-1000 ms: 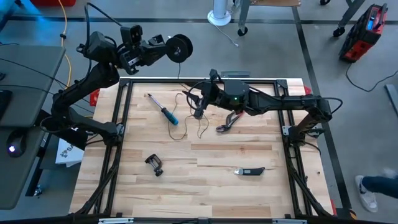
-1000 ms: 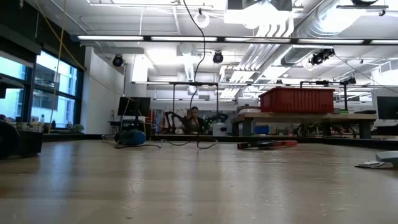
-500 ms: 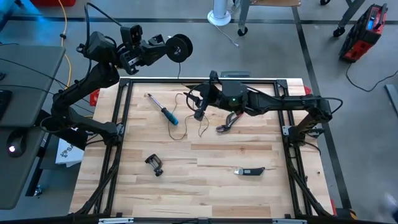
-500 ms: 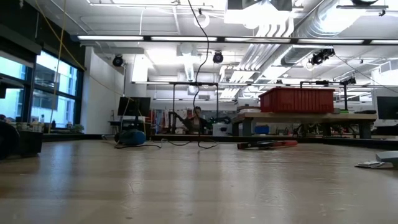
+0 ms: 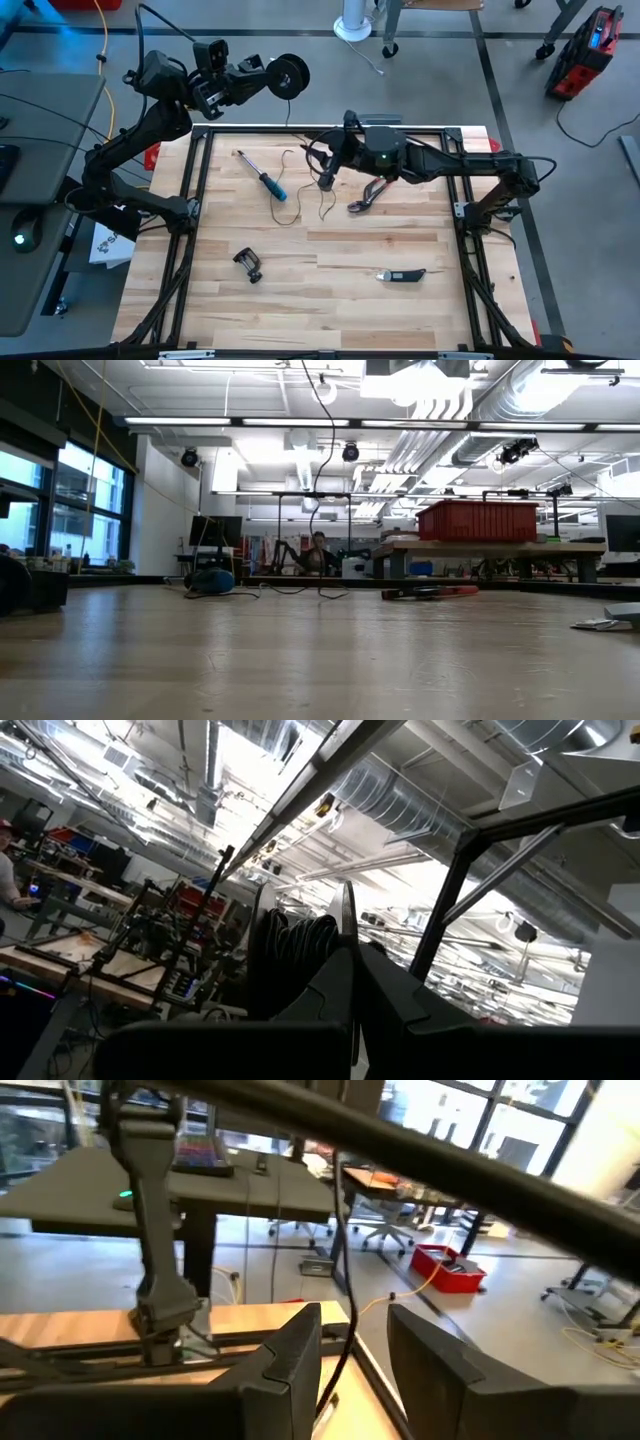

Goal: Coil cords
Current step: Coil the black wire onto the black spool

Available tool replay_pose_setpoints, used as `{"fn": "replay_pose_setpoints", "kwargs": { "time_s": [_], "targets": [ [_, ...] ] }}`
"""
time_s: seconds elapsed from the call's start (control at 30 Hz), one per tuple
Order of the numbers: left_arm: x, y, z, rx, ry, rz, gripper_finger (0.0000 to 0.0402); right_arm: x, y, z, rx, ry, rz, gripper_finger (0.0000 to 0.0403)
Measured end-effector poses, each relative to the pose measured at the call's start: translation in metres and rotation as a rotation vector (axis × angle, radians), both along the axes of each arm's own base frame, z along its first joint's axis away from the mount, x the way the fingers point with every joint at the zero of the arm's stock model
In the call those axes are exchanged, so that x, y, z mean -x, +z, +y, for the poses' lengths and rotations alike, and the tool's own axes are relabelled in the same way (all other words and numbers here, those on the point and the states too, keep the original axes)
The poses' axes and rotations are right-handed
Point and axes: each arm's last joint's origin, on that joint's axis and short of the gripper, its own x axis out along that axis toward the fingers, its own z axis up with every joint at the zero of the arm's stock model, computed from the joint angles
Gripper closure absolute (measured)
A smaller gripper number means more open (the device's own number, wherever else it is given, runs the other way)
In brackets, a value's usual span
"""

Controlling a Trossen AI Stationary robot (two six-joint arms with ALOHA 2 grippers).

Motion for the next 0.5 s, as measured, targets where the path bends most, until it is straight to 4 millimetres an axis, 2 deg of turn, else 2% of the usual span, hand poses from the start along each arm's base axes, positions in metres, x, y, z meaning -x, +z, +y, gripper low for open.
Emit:
{"fn": "replay_pose_setpoints", "kwargs": {
  "time_s": [0.5],
  "targets": [
    [0.0000,0.0001,0.0003,0.005,0.009,-0.003,0.0402,0.0005,-0.0031,0.0007,-0.030,0.017,0.025,0.0293]
  ]
}}
